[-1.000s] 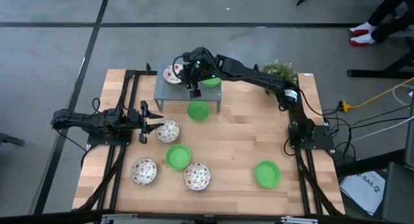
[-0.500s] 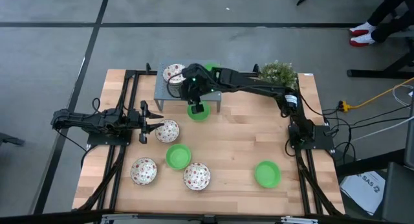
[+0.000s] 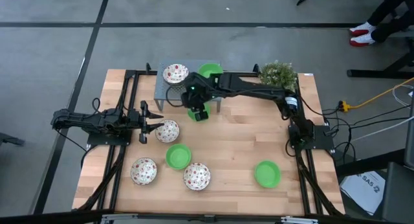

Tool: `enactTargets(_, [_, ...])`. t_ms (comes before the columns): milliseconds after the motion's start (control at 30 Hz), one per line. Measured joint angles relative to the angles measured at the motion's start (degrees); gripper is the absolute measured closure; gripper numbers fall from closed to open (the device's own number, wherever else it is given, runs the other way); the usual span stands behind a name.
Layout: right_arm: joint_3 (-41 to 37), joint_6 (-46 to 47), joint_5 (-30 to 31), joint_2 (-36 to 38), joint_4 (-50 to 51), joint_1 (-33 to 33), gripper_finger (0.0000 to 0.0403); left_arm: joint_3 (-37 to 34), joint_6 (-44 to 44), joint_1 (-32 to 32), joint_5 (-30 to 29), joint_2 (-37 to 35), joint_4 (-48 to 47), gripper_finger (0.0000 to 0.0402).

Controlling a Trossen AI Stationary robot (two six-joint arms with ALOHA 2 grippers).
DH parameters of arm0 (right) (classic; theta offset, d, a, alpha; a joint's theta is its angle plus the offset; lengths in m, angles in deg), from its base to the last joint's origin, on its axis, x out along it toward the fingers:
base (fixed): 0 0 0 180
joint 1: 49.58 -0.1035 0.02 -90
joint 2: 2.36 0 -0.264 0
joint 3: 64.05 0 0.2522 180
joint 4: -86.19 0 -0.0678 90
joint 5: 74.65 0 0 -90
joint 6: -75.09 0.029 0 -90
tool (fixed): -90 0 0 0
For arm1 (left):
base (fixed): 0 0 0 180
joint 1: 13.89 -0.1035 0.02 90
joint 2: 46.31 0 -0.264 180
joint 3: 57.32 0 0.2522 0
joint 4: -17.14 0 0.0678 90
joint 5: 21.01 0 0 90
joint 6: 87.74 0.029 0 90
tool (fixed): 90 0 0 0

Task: Pick & Place Mini bowls
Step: Stack the green bowl on the green bowl on the shelf

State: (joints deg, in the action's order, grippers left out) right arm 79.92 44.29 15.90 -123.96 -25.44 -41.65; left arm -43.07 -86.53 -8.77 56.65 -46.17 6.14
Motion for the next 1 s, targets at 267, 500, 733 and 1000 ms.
enactTargets(267, [-1.3,1.0,-0.1,0.3,4.2,-3.1,0.0247,0.0,0.0,0.0,0.0,0.0,0.0,0.0258])
enactTargets(500, [-1.3,6.5,-0.1,0.7,9.7,-6.5,0.0247,0.0,0.0,0.0,0.0,0.0,0.0,0.0258])
enactTargets(733, [-10.2,13.3,4.3,1.1,3.1,-9.0,0.0247,0.0,0.0,0.0,0.0,0.0,0.0,0.0258])
enactTargets(1000, [-29.0,13.9,19.0,4.1,-13.7,-10.5,0.0247,0.0,0.0,0.0,0.0,0.0,0.0,0.0258])
